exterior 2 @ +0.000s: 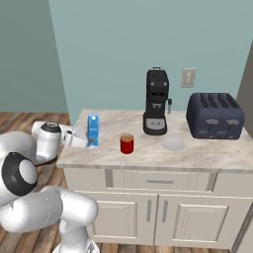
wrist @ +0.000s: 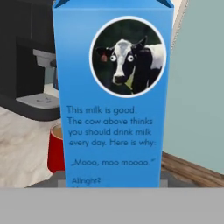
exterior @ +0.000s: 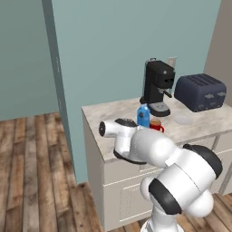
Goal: Take a sugar cube from the saucer and place it inside the coffee. Then, grab milk from the fridge and place it next to the coffee on the counter to sweeten the coffee.
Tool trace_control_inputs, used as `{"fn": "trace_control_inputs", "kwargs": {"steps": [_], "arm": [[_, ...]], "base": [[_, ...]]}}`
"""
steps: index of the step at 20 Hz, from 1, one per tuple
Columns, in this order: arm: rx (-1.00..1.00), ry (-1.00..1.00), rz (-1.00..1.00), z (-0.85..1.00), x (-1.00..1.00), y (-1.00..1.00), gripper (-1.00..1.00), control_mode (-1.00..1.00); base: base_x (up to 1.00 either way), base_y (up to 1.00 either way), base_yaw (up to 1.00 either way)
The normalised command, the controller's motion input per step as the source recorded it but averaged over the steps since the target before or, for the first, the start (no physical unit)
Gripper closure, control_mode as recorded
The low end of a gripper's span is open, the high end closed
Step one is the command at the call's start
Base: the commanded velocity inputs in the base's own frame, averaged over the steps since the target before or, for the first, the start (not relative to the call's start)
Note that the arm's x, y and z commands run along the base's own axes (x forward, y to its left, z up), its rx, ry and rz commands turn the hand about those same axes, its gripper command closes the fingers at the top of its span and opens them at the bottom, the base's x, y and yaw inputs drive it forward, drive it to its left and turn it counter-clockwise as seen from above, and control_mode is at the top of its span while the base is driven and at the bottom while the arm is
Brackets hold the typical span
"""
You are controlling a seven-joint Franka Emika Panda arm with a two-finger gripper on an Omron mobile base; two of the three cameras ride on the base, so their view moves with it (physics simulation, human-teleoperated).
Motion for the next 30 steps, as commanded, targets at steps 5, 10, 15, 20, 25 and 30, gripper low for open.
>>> {"fn": "trace_control_inputs", "kwargs": {"steps": [5, 10, 15, 20, 25, 30], "arm": [[0.00, -0.03, -0.02, 0.00, 0.03, -0.23, 1.00, -1.00], [0.00, -0.03, 0.00, -0.02, 0.05, -0.13, 1.00, -1.00], [0.00, -0.02, 0.00, -0.07, 0.09, -0.02, 1.00, -1.00], [0.00, -0.03, -0.01, -0.05, 0.11, -0.08, 1.00, -1.00], [0.00, -0.02, -0.01, -0.03, 0.14, -0.06, 1.00, -1.00], [0.00, 0.00, -0.01, -0.01, 0.06, 0.00, -1.00, -1.00]], "base": [[0.00, 0.00, 0.00], [0.00, 0.00, 0.00], [0.00, 0.00, 0.00], [0.00, 0.00, 0.00], [0.00, 0.00, 0.00], [0.00, 0.00, 0.00]]}}
